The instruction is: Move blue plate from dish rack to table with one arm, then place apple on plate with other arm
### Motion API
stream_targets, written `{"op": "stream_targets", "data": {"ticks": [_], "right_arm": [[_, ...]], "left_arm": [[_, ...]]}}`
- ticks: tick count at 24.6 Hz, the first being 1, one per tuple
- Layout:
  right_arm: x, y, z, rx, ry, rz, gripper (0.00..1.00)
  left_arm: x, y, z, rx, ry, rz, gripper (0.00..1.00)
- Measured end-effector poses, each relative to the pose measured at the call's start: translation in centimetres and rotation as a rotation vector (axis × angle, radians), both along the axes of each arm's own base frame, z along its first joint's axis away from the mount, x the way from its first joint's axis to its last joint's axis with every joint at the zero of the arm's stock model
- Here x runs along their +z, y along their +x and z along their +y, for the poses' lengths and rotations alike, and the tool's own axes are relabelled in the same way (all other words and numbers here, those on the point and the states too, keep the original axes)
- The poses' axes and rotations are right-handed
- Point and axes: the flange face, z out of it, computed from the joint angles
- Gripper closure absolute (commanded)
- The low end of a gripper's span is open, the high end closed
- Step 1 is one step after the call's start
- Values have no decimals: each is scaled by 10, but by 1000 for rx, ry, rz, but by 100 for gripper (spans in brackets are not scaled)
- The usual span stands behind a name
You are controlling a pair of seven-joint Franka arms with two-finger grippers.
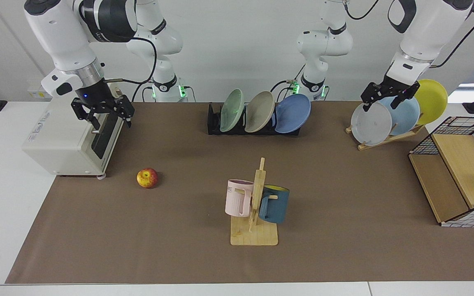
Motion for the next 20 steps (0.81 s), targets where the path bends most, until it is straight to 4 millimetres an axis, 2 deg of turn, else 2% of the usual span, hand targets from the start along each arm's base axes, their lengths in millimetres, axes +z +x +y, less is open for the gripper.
{"op": "stream_targets", "data": {"ticks": [12, 15, 17, 20], "right_arm": [[0, 0, 0, 0, 0, 0, 0], [0, 0, 0, 0, 0, 0, 0], [0, 0, 0, 0, 0, 0, 0], [0, 0, 0, 0, 0, 0, 0]], "left_arm": [[5, -3, -19, -34, 7, -6, 1], [3, -9, -22, -51, 57, 27, 1], [2, -15, -30, -61, 113, 49, 1], [-2, -28, -54, -72, 175, 58, 1]]}}
